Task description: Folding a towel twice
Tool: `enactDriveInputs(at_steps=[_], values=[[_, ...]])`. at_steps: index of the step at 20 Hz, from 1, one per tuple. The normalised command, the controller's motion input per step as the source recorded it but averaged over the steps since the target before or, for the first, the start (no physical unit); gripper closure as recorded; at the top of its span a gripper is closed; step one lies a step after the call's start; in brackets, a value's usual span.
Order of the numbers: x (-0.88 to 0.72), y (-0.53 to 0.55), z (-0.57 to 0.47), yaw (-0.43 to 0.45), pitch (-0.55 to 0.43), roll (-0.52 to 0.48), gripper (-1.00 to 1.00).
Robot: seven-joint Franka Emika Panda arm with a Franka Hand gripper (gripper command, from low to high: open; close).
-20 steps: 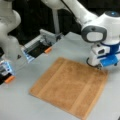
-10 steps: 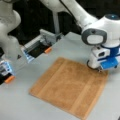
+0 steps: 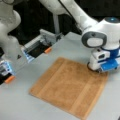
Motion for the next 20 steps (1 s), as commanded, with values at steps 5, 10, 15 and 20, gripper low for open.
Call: enactDriveInputs(at_steps=[5,10,15,20], values=[[0.07,0.0,-0.06,0.119,-0.04,-0.184,-1.0],[0.04,-0.06,-0.08,0.121,-0.028,-0.139,-1.0],[0.0,-0.09,-0.09,0.1,0.003,-0.09,-1.0],[0.01,-0.11,-0.1,0.087,-0.011,-0.085,1.0]])
